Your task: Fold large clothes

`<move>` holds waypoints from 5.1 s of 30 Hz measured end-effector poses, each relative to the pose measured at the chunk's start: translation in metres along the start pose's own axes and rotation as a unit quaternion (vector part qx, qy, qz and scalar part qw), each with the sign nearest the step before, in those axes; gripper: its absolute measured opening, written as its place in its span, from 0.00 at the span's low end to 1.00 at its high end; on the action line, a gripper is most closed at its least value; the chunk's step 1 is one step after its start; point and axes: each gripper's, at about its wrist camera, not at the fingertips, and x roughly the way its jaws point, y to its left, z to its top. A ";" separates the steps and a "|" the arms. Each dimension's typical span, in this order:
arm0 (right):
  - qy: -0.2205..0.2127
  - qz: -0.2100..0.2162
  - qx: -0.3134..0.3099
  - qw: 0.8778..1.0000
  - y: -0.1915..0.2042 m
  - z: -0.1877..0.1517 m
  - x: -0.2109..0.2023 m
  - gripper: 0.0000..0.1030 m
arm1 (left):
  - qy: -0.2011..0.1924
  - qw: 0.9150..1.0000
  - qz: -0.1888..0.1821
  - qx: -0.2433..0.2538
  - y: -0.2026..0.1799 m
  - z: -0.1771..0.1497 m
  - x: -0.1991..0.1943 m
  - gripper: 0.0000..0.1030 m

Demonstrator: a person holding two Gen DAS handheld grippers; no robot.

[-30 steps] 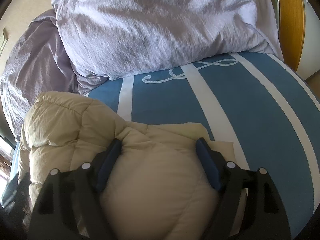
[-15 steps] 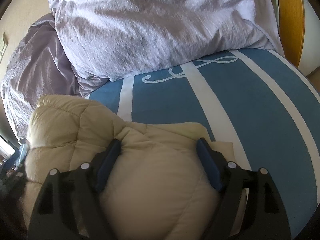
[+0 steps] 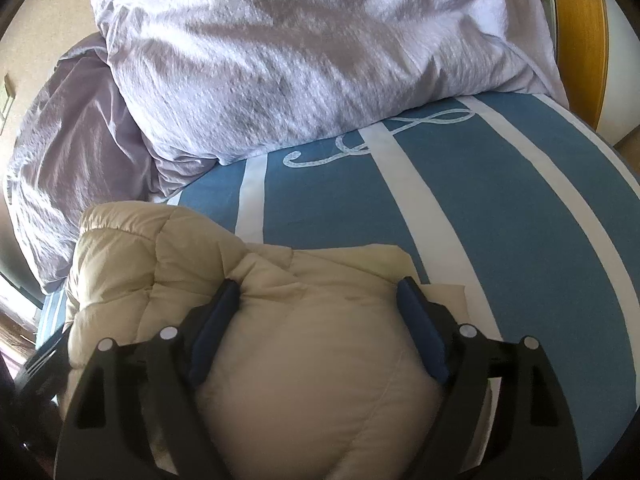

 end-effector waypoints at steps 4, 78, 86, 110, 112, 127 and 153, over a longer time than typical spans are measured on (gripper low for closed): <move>-0.002 0.010 0.008 1.000 -0.010 -0.005 -0.028 0.88 | 0.005 0.999 -0.037 -0.024 0.019 -0.006 -0.029 0.89; 0.065 0.188 -0.059 0.978 0.087 -0.003 -0.003 0.65 | 0.014 0.971 -0.179 -0.156 0.135 -0.004 -0.030 0.53; -0.036 0.102 -0.095 0.990 0.080 0.009 -0.060 0.67 | -0.040 0.991 -0.069 -0.106 0.128 0.003 -0.058 0.71; -0.053 0.012 -0.244 0.968 0.166 -0.055 -0.021 0.58 | -0.058 0.998 0.005 0.038 0.070 0.000 -0.040 0.89; -0.048 0.013 -0.243 0.969 0.163 -0.056 -0.016 0.58 | -0.055 0.998 0.002 0.037 0.070 0.000 -0.037 0.89; -0.027 0.014 -0.212 0.977 0.152 -0.058 -0.006 0.58 | -0.040 0.998 0.003 0.039 0.071 -0.005 -0.014 0.94; -0.028 0.047 -0.163 0.985 0.137 -0.059 -0.036 0.81 | -0.025 0.999 -0.021 0.009 0.092 -0.019 -0.029 0.99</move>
